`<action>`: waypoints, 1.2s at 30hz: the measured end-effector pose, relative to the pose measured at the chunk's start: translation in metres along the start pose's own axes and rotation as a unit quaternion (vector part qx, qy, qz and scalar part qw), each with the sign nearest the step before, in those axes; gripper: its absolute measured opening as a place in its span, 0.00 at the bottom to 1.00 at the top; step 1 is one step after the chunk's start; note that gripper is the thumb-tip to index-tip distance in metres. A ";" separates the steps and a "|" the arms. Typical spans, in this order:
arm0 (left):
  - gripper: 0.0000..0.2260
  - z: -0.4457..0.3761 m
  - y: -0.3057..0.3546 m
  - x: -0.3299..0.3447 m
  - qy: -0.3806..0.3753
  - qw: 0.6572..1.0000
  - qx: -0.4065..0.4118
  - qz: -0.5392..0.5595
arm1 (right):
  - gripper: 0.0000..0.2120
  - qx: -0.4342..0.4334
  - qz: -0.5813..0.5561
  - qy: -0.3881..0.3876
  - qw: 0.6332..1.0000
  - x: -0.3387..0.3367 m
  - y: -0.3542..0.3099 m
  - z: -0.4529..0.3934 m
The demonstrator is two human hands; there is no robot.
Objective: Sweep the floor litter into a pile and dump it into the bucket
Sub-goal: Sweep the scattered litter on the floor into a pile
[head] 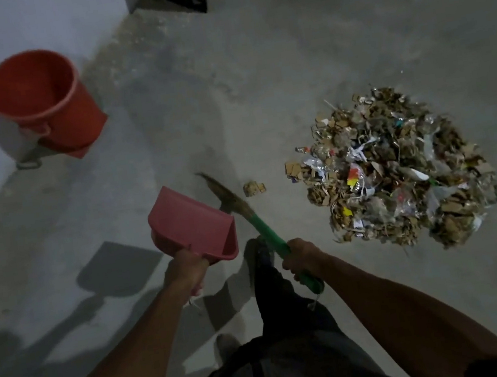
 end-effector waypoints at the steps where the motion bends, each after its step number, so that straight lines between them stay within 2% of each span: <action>1: 0.15 -0.011 0.011 0.006 -0.005 1.000 -0.003 0.002 | 0.14 0.041 -0.038 0.002 0.998 -0.007 0.007 -0.016; 6: 0.14 -0.057 0.070 0.032 -0.019 0.999 -0.031 -0.001 | 0.14 0.181 -0.176 0.013 0.968 -0.061 0.034 -0.096; 10: 0.17 -0.085 0.119 0.053 -0.045 0.998 -0.034 -0.002 | 0.10 0.230 -0.236 0.051 0.943 -0.106 0.039 -0.146; 12: 0.14 -0.097 0.143 0.061 -0.041 0.999 -0.025 -0.010 | 0.09 0.246 -0.271 0.078 0.927 -0.126 0.036 -0.164; 16: 0.09 -0.115 0.196 0.064 -0.032 0.999 -0.002 -0.034 | 0.11 0.231 -0.318 0.134 0.910 -0.163 0.018 -0.179; 20: 0.07 -0.132 0.247 0.048 0.003 0.996 0.043 -0.075 | 0.15 0.152 -0.253 0.138 0.945 -0.185 -0.008 -0.153; 23: 0.08 -0.149 0.273 0.034 0.020 0.994 0.064 -0.088 | 0.20 0.119 -0.238 0.096 0.959 -0.183 -0.027 -0.136; 28: 0.08 -0.173 0.284 0.016 0.024 0.992 0.072 -0.100 | 0.19 0.093 -0.200 0.011 0.975 -0.145 -0.059 -0.132; 32: 0.09 -0.186 0.266 0.001 0.011 0.992 0.061 -0.108 | 0.24 0.150 -0.201 -0.032 0.968 -0.108 -0.058 -0.131; 36: 0.07 -0.204 0.236 -0.012 -0.011 0.993 0.058 -0.106 | 0.15 0.241 -0.261 0.007 0.935 -0.103 -0.046 -0.130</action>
Point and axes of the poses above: each hand's wrist, its own z-axis away from the middle knuckle, its own x-axis out of the palm, y = z × x, the point moved 8 cm from there along -z, towards the middle knuckle, and after that the axes turned 13 degrees about y, right-handed, at the moved point
